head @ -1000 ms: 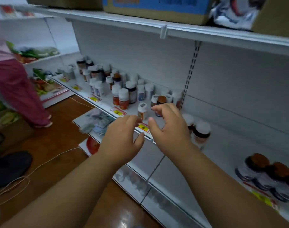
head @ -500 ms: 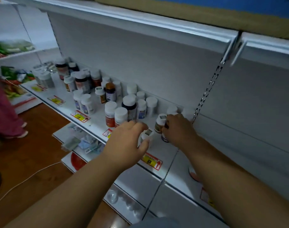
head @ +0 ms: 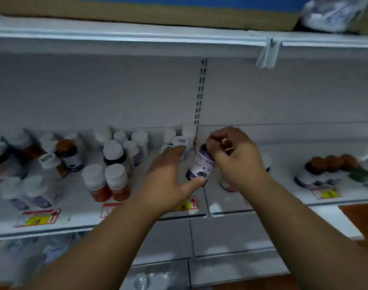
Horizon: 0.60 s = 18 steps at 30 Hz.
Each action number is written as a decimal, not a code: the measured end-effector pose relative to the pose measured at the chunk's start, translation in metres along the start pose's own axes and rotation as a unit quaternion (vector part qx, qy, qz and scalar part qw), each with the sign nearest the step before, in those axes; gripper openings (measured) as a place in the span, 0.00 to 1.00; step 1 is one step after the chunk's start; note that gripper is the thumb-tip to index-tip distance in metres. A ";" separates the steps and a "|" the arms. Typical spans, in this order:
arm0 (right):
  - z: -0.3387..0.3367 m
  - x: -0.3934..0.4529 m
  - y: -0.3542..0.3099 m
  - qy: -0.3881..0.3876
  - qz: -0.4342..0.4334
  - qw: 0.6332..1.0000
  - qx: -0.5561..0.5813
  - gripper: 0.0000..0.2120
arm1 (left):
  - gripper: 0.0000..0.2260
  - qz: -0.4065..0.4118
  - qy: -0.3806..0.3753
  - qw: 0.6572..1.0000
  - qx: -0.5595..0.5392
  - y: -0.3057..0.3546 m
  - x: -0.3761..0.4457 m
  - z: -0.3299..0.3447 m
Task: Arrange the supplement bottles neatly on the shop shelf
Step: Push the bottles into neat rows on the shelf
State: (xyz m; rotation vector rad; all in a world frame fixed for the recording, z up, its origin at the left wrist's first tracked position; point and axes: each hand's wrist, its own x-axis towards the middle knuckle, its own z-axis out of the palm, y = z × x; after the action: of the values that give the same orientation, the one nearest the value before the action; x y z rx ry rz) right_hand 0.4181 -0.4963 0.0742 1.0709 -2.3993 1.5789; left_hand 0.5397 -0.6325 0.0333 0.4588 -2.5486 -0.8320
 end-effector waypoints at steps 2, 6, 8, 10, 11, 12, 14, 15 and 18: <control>-0.023 -0.021 -0.013 0.026 0.059 0.997 0.050 0.03 | 0.35 0.027 -0.071 0.994 -0.081 0.017 0.000 0.014; -0.067 -0.057 -0.014 0.066 0.104 0.991 0.057 0.04 | 0.21 0.064 -0.169 0.960 -0.212 0.055 -0.013 0.051; -0.089 -0.071 -0.008 0.070 0.116 0.989 0.052 0.04 | 0.21 0.093 -0.175 0.955 -0.219 0.073 -0.014 0.066; -0.109 -0.080 0.002 0.051 0.128 0.990 0.039 0.07 | 0.22 0.104 -0.165 0.956 -0.218 0.089 -0.013 0.080; -0.120 -0.082 0.009 0.042 0.139 0.989 0.036 0.08 | 0.23 0.108 -0.164 0.956 -0.217 0.097 -0.012 0.087; -0.131 -0.084 0.016 0.039 0.150 0.987 0.033 0.09 | 0.23 0.114 -0.164 0.957 -0.210 0.105 -0.011 0.095; -0.152 -0.084 0.032 0.048 0.156 0.986 0.026 0.10 | 0.24 0.124 -0.168 0.959 -0.190 0.122 -0.004 0.113; -0.163 -0.081 0.042 0.058 0.150 0.987 0.025 0.10 | 0.25 0.125 -0.168 0.961 -0.183 0.130 0.000 0.124; -0.200 -0.064 0.076 0.094 0.128 0.987 0.029 0.09 | 0.31 0.106 -0.120 0.975 -0.153 0.156 0.018 0.164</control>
State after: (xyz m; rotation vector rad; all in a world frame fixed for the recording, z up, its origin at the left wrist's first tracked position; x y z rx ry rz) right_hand 0.3619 -0.2803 0.0815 0.6062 -2.4523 1.7473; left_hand 0.4180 -0.4421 0.0144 -0.0134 -2.5554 -1.2336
